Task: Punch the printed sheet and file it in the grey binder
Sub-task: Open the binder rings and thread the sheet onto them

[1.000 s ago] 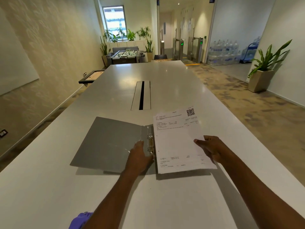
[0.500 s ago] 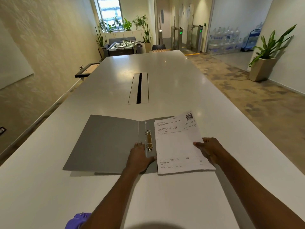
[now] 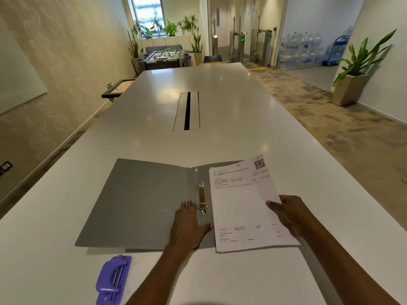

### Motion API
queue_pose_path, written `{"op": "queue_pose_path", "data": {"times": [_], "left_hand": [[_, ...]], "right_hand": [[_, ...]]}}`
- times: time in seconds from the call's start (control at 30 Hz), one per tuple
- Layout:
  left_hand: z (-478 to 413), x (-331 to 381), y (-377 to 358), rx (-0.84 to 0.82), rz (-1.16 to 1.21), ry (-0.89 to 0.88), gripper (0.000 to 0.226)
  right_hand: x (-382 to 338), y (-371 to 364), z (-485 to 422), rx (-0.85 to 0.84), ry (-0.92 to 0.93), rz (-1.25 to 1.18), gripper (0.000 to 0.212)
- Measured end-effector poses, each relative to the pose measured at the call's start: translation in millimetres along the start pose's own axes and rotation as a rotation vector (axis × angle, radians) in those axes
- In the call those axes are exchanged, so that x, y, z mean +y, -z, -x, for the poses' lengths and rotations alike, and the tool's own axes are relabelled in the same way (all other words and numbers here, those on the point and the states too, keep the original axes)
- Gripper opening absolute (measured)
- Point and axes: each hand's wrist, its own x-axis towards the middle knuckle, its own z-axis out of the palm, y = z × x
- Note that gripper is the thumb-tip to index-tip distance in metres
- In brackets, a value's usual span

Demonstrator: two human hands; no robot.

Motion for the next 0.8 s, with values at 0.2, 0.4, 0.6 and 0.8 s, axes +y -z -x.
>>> {"op": "queue_pose_path", "data": {"times": [0.2, 0.4, 0.6, 0.8], "left_hand": [[56, 3, -10, -0.007, 0.006, 0.022, 0.1], [110, 4, -22, -0.01, -0.007, 0.023, 0.1], [147, 10, -23, -0.043, -0.006, 0.054, 0.099], [168, 14, -23, -0.07, -0.035, 0.074, 0.098]], "right_hand": [[13, 11, 58, 0.013, 0.011, 0.042, 0.011], [41, 23, 101, 0.015, 0.068, 0.027, 0.007], [70, 37, 123, 0.056, 0.103, 0.115, 0.006], [82, 40, 140, 0.072, 0.079, 0.042, 0.003]]}}
